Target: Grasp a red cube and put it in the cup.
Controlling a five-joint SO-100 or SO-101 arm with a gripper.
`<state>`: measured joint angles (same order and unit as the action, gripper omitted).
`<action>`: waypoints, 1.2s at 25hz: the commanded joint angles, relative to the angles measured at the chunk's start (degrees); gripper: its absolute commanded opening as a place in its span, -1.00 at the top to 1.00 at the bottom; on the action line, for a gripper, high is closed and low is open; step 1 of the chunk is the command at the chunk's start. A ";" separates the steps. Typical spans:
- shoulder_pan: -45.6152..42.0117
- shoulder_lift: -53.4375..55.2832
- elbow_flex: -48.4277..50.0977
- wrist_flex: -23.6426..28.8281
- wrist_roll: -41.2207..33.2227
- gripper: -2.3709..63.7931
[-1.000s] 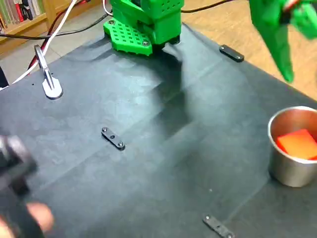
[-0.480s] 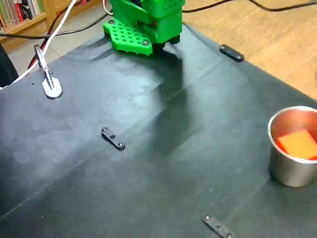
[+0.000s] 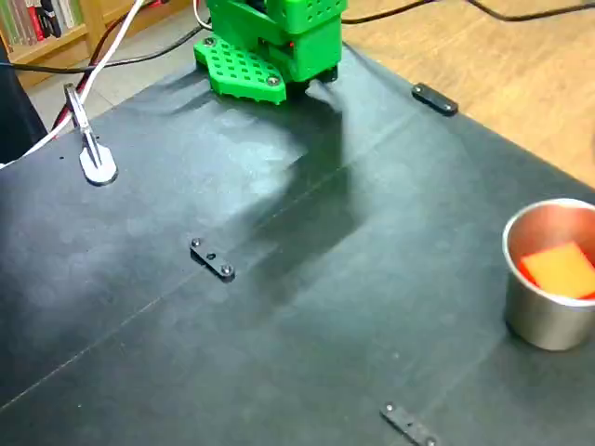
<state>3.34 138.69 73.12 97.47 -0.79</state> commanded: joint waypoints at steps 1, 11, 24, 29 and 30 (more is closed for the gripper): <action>0.44 1.05 0.09 0.44 0.44 -0.20; 0.44 1.14 0.18 0.44 0.44 -0.20; -0.26 0.88 0.18 0.44 0.53 -0.20; -0.35 0.62 0.18 0.44 0.53 -0.20; -0.35 0.62 0.18 0.44 0.53 -0.20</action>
<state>3.08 139.66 73.12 97.73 -0.18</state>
